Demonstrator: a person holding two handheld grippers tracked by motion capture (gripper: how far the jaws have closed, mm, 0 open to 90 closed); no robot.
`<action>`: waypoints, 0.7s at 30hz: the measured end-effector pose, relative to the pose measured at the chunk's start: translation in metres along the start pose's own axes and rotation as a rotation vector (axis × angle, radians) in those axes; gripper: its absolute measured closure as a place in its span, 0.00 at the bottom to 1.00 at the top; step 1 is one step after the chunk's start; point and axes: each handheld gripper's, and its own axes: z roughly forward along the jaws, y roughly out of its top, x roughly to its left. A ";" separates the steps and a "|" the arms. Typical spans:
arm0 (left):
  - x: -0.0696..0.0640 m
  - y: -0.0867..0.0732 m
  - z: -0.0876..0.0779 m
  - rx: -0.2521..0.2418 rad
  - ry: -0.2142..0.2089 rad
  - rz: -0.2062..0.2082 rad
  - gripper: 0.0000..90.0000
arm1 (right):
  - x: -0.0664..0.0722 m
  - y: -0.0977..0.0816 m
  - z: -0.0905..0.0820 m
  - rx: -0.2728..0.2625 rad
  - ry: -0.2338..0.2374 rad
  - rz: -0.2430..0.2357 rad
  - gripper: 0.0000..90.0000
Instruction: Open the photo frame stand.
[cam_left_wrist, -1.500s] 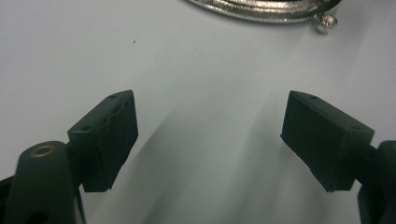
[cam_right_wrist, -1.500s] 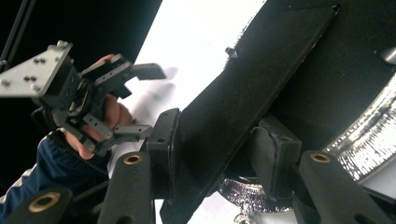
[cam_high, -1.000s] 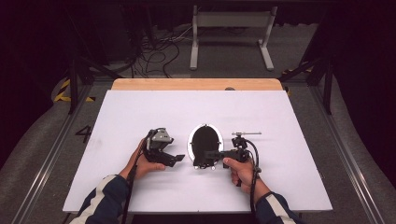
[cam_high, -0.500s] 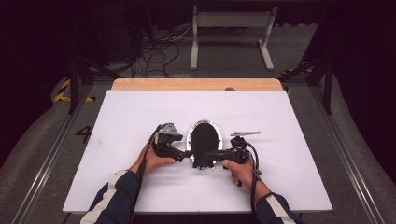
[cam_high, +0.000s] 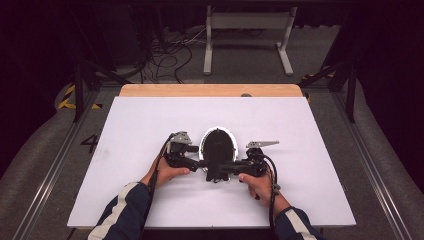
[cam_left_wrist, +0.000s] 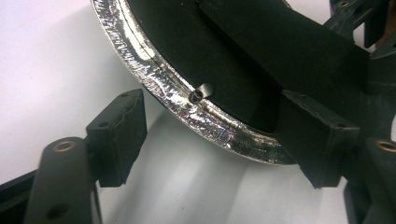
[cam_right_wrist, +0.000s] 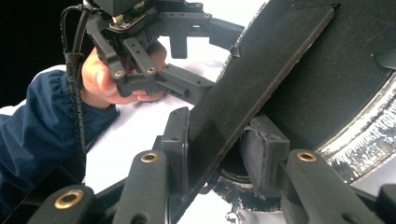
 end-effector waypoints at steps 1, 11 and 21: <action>0.000 0.000 0.000 -0.002 -0.002 -0.005 0.29 | 0.000 0.000 0.000 0.002 0.000 -0.003 0.71; 0.005 0.004 -0.003 -0.047 -0.051 -0.043 0.35 | 0.005 0.001 -0.002 0.012 0.001 -0.074 0.72; 0.001 0.007 -0.008 -0.084 -0.105 -0.048 0.49 | 0.007 0.000 -0.005 0.037 -0.013 -0.100 0.74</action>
